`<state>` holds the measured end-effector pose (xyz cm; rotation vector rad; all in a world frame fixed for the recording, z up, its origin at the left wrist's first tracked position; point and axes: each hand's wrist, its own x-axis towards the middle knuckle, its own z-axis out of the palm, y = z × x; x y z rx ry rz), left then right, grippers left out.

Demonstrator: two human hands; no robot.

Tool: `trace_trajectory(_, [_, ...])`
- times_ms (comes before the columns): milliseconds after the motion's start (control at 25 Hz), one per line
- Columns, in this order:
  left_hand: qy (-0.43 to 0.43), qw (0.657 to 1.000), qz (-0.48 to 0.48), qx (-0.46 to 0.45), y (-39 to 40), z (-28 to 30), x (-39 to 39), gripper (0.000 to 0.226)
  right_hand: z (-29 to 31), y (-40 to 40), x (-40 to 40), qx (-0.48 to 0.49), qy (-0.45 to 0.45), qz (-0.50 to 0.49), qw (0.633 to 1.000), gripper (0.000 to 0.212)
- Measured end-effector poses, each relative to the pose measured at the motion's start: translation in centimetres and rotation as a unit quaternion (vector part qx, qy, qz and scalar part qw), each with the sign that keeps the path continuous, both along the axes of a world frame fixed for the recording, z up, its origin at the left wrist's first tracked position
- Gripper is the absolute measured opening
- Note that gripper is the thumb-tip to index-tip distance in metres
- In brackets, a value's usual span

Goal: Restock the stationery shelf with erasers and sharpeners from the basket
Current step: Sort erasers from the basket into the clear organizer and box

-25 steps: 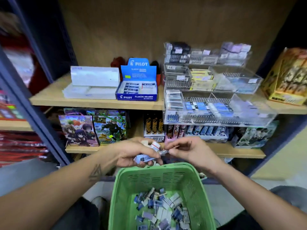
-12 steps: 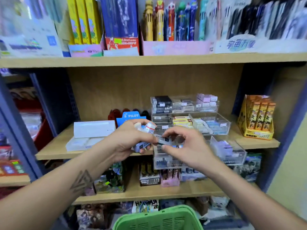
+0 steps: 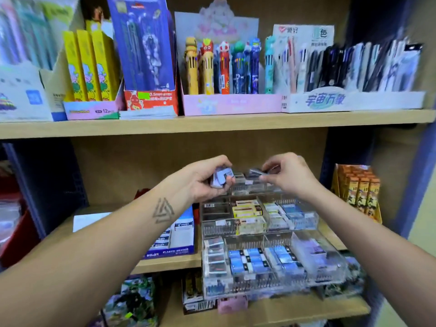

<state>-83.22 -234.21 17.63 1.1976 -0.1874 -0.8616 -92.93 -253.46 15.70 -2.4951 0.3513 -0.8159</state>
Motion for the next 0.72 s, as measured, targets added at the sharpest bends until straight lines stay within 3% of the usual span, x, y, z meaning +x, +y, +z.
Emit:
trace_trajectory(360, [-0.125,0.99,0.05,0.028,-4.9,1.3,7.0,0.012,2.6,-3.6,7.6,-0.128,0.218,-0.01,0.968,0.018])
trace_trajectory(720, [-0.246,0.967,0.064,0.011,-5.5,-1.9,7.2,0.018,1.4,-3.3,9.3,-0.147,0.222,0.002,0.964,0.014])
